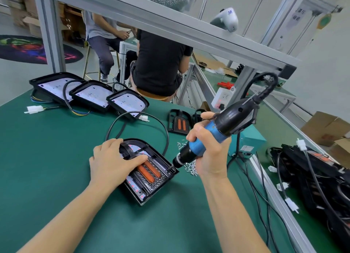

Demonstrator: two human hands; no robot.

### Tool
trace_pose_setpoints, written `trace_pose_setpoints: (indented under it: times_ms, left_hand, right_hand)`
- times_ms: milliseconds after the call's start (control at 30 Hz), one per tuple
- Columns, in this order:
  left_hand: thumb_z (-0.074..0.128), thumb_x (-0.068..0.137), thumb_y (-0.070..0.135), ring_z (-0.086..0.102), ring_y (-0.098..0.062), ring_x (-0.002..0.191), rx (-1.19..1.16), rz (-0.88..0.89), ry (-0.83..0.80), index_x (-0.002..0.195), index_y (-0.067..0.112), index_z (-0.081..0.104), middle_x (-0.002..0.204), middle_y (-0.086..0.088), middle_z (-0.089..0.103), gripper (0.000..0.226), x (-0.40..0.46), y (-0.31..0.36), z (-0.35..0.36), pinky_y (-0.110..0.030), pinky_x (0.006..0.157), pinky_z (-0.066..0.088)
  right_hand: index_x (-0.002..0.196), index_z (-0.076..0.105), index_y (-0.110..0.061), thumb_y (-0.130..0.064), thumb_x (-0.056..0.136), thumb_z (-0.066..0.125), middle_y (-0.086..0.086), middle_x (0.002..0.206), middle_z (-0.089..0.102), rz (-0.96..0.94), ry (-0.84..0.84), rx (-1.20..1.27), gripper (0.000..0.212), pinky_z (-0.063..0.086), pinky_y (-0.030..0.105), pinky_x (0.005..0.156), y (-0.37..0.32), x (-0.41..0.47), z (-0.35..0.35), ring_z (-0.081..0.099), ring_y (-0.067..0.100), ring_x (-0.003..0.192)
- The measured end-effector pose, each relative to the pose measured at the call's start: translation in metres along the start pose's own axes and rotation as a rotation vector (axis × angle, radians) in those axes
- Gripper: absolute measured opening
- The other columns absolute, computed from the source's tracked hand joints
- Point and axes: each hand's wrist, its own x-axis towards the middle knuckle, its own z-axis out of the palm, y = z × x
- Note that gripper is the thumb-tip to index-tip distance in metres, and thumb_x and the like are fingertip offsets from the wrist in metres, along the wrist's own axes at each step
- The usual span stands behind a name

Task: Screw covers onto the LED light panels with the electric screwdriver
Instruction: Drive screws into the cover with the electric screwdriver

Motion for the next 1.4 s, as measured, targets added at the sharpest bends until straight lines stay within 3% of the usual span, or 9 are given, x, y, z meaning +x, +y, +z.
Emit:
trace_pose_setpoints:
  times_ms: [167,333,533,767,833,933,1100,1233,1400]
  left_hand:
    - [0.051,0.051,0.077,0.032,-0.025,0.128,-0.012,-0.003,0.029,0.134,0.022,0.048,0.142,0.002,0.043,0.099,-0.002,0.0,0.003,-0.044,0.103,0.027]
    - [0.067,0.065,0.073,0.032,-0.026,0.129,0.045,-0.014,0.035,0.135,0.022,0.046,0.143,0.002,0.042,0.089,0.001,-0.001,0.005,-0.044,0.101,0.028]
    - [0.066,0.068,0.069,0.033,-0.025,0.129,0.039,-0.018,0.078,0.133,0.024,0.047,0.144,0.004,0.041,0.082,-0.003,-0.005,0.007,-0.045,0.101,0.027]
    - [0.058,0.068,0.077,0.024,-0.022,0.135,0.091,-0.01,0.068,0.134,0.027,0.045,0.145,0.005,0.038,0.084,-0.007,-0.006,0.005,-0.044,0.107,0.018]
    - [0.054,0.066,0.074,0.024,-0.023,0.135,0.118,0.065,0.143,0.131,0.023,0.049,0.144,0.001,0.041,0.083,-0.006,0.004,0.002,-0.044,0.106,0.017]
    - [0.073,0.074,0.046,0.037,-0.025,0.126,0.084,0.326,0.211,0.115,0.023,0.064,0.127,0.0,0.057,0.048,0.002,0.041,0.001,-0.043,0.101,0.025]
    - [0.065,0.083,0.024,0.058,-0.015,0.096,0.217,0.514,-0.284,0.089,0.03,0.07,0.092,0.012,0.067,0.01,0.019,0.122,0.024,-0.033,0.092,0.042]
    - [0.065,0.076,0.01,0.063,-0.021,0.085,0.541,0.472,-0.582,0.088,0.015,0.071,0.089,0.001,0.068,0.014,0.026,0.14,0.053,-0.032,0.072,0.052]
    - [0.084,0.065,0.033,0.059,-0.024,0.087,0.743,0.406,-0.709,0.062,0.017,0.044,0.079,0.001,0.06,0.043,0.027,0.135,0.058,-0.033,0.071,0.046]
  right_hand:
    - [0.065,0.058,-0.027,-0.013,0.062,0.067,0.004,0.059,0.049,0.015,-0.021,-0.03,0.016,0.045,0.028,0.057,-0.005,-0.003,0.002,0.048,0.02,0.053]
    - [0.088,0.064,-0.023,-0.008,0.066,0.067,0.0,0.055,0.055,-0.019,-0.062,-0.043,0.026,0.048,0.025,0.062,-0.006,-0.001,0.007,0.05,0.017,0.054]
    - [0.071,0.071,-0.028,0.001,0.069,0.06,0.0,0.057,0.054,-0.099,0.234,0.009,0.032,0.043,0.036,0.071,-0.01,-0.001,-0.003,0.049,0.029,0.072]
    - [0.097,0.055,-0.017,0.003,0.071,0.058,-0.006,0.057,0.052,-0.199,0.475,0.169,0.033,0.047,0.027,0.061,-0.041,-0.003,-0.042,0.052,0.013,0.051]
    - [0.095,0.055,-0.019,0.002,0.071,0.057,-0.005,0.057,0.051,-0.224,0.51,0.182,0.032,0.047,0.027,0.062,-0.048,-0.007,-0.053,0.051,0.012,0.05]
    - [0.094,0.056,-0.019,0.002,0.071,0.056,-0.004,0.057,0.049,-0.229,0.533,0.19,0.031,0.046,0.027,0.063,-0.051,-0.011,-0.06,0.049,0.013,0.051]
    - [0.093,0.056,-0.019,0.001,0.071,0.056,-0.002,0.058,0.047,-0.204,0.552,0.139,0.03,0.046,0.027,0.062,-0.049,-0.017,-0.059,0.049,0.013,0.051]
    - [0.094,0.055,-0.017,0.001,0.07,0.056,-0.002,0.057,0.048,-0.219,0.553,0.118,0.03,0.047,0.026,0.061,-0.047,-0.02,-0.061,0.049,0.015,0.05]
    - [0.094,0.056,-0.017,0.002,0.071,0.056,-0.003,0.057,0.05,-0.242,0.546,0.073,0.03,0.048,0.025,0.061,-0.049,-0.021,-0.067,0.051,0.014,0.049]
